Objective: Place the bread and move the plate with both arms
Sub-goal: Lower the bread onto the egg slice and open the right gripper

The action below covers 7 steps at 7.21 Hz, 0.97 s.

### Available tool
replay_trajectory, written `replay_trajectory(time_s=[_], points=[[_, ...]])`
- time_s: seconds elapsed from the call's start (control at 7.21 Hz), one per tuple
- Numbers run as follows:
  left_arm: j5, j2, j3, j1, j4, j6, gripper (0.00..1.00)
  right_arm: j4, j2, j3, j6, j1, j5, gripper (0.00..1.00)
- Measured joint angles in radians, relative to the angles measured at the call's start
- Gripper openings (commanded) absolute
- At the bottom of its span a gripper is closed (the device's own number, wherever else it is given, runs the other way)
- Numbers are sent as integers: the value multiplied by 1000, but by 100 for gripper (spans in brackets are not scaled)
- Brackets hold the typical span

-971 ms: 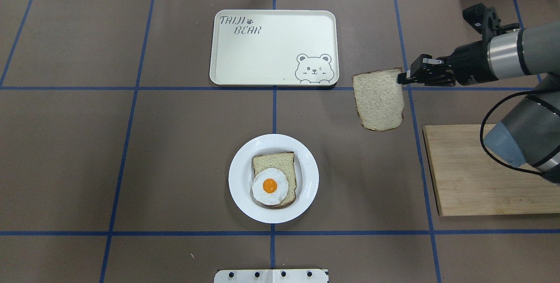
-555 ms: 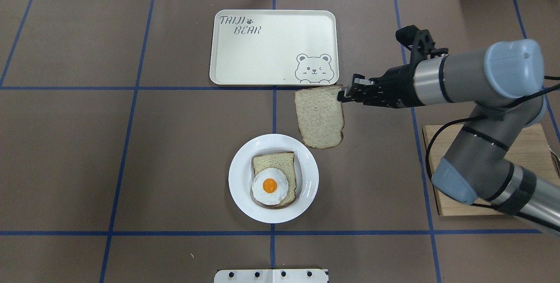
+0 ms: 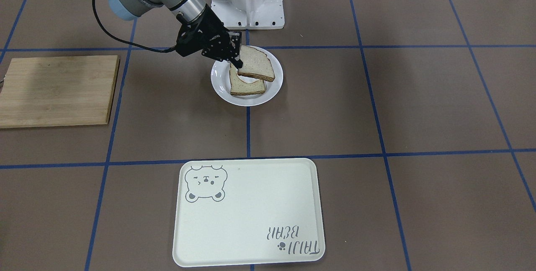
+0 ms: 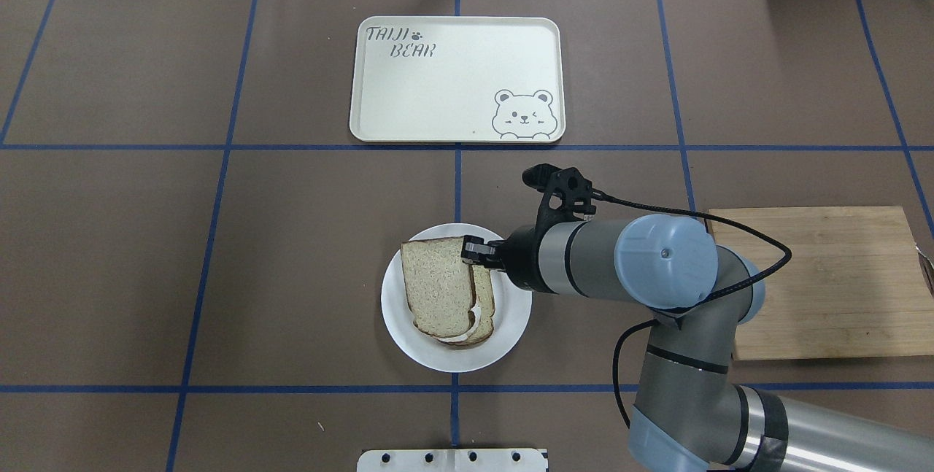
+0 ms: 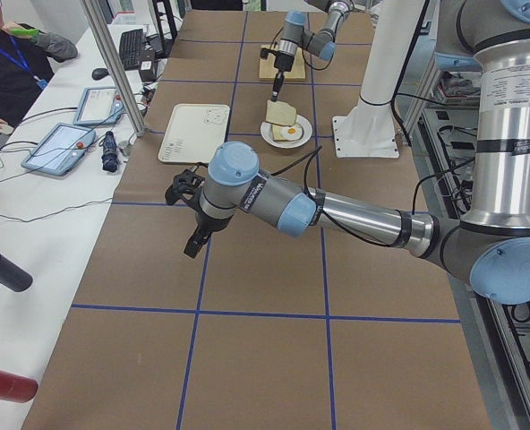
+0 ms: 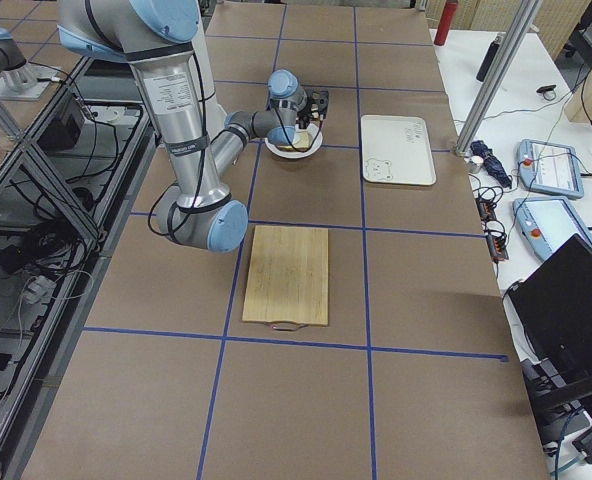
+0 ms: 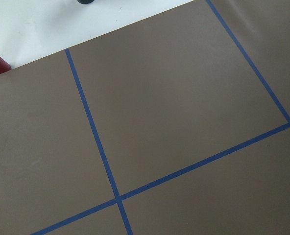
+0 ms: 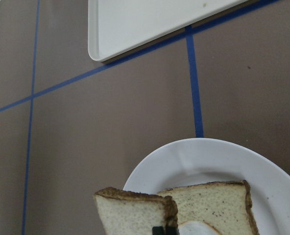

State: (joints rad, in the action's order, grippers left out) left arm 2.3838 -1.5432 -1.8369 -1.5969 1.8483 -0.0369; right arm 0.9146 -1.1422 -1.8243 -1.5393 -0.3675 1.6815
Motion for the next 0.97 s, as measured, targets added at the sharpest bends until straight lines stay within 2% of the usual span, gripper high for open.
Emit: replay_trajectory(time_s=[0.42, 0.55, 0.69, 0.97], points=[[0, 0, 4, 0, 0, 2, 98, 5, -16, 43, 84, 17, -2, 0], [0, 0, 5, 0, 0, 2, 98, 5, -21, 52, 105, 16, -2, 45], [0, 0, 5, 0, 0, 3, 98, 6, -26, 57, 118, 16, -4, 99], [0, 0, 5, 0, 0, 8, 98, 22, -27, 42, 122, -7, 8, 100]])
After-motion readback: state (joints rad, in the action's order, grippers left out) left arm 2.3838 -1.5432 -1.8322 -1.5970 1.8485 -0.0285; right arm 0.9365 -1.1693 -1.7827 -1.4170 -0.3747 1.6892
